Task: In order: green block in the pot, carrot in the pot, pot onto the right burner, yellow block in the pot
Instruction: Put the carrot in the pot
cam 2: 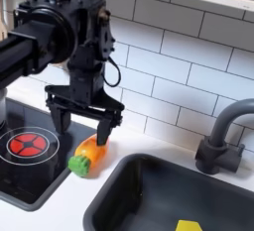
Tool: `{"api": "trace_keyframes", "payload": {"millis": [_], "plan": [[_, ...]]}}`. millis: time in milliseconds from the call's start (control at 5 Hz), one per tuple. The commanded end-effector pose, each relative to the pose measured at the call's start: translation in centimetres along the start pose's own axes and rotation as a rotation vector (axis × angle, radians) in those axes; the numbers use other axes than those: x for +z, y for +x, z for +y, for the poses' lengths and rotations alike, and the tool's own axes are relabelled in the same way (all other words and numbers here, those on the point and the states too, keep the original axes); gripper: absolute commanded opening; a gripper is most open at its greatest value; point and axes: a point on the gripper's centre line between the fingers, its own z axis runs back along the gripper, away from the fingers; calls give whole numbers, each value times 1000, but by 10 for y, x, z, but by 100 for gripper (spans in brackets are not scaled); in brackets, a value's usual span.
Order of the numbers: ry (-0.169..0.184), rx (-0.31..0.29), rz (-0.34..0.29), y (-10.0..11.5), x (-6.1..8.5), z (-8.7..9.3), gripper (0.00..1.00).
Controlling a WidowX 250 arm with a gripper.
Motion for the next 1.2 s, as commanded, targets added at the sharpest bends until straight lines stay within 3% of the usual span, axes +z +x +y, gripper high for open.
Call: {"api": "trace_keyframes", "payload": {"millis": [0, 200, 1000], "plan": [[4, -10, 41, -1, -15, 1, 100], [7, -25, 44, -1, -16, 0, 100], [9, -40, 110, 1, -44, 0, 100]]}}
